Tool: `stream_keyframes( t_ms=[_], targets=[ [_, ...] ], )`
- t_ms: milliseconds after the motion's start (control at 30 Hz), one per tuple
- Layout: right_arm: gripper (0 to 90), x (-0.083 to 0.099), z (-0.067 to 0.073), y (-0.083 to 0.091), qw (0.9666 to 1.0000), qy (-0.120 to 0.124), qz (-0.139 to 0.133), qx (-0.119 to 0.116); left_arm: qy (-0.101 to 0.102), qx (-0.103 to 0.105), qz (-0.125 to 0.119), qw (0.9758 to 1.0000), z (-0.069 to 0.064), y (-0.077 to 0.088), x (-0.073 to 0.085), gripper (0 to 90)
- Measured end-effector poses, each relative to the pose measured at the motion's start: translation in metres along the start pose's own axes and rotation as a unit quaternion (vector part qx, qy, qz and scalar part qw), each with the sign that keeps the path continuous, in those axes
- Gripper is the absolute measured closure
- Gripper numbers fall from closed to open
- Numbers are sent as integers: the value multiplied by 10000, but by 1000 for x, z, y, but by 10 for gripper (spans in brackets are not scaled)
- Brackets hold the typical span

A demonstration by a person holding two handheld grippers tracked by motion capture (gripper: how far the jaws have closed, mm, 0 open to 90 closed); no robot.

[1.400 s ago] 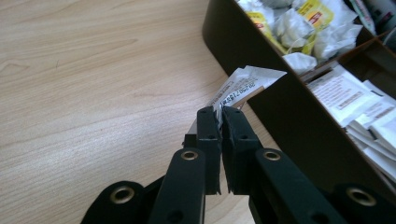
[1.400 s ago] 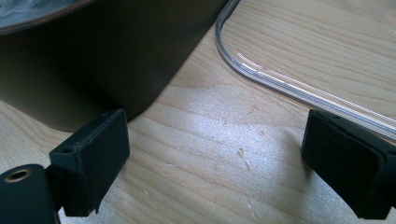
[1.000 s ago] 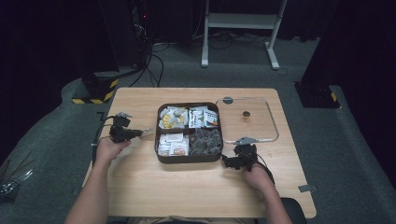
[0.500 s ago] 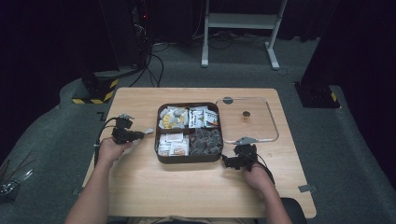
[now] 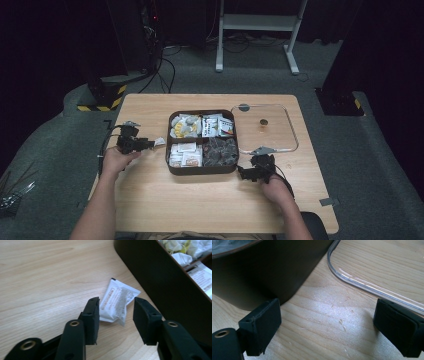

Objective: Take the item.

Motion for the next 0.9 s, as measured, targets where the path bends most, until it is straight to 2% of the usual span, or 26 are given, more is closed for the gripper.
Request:
stream_keyframes(
  t_ms=[167, 200, 233, 300, 367, 567, 667, 733, 833, 900],
  targets=[
    [77, 0, 0, 0, 10000, 0, 0, -1, -30, -178, -351, 9992, 5, 6, 1, 474],
    [77, 0, 0, 0, 10000, 1, 1, 0, 28, -190, -435, 9989, 6, 7, 2, 469],
    [77, 0, 0, 0, 10000, -2, 0, 0, 21, -206, -412, 9989, 7, 8, 3, 458],
    [77, 0, 0, 0, 10000, -2, 1, 0, 153, -273, -425, 9986, 10, 8, 5, 433],
    [77, 0, 0, 0, 10000, -1, 1, 0, 201, -305, -446, 9983, 13, 10, 8, 429],
    [77, 0, 0, 0, 10000, -2, 1, -1, 243, -475, -487, 9974, 21, 13, 14, 392],
    [77, 0, 0, 0, 10000, -1, 0, -1, 353, -512, -530, 9967, 24, 15, 18, 368],
    [77, 0, 0, 0, 10000, -1, 0, 0, 345, -544, -485, 9967, 26, 15, 22, 347],
    [77, 0, 0, 0, 10000, -1, 0, 1, 214, -697, -449, 9963, 33, 16, 28, 337],
    [77, 0, 0, 0, 10000, -1, 0, 1, 307, -703, -440, 9961, 34, 16, 31, 325]
  ],
)
Point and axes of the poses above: each handheld gripper's, and its own axes: y roughly backward along the jaws, x roughly out of its underside, z roughly to its left, the point moved 10 cm from there along -y, roughly forward along the jaws, and after that the axes turned 11 degrees about -y, right-handed, at the moved point
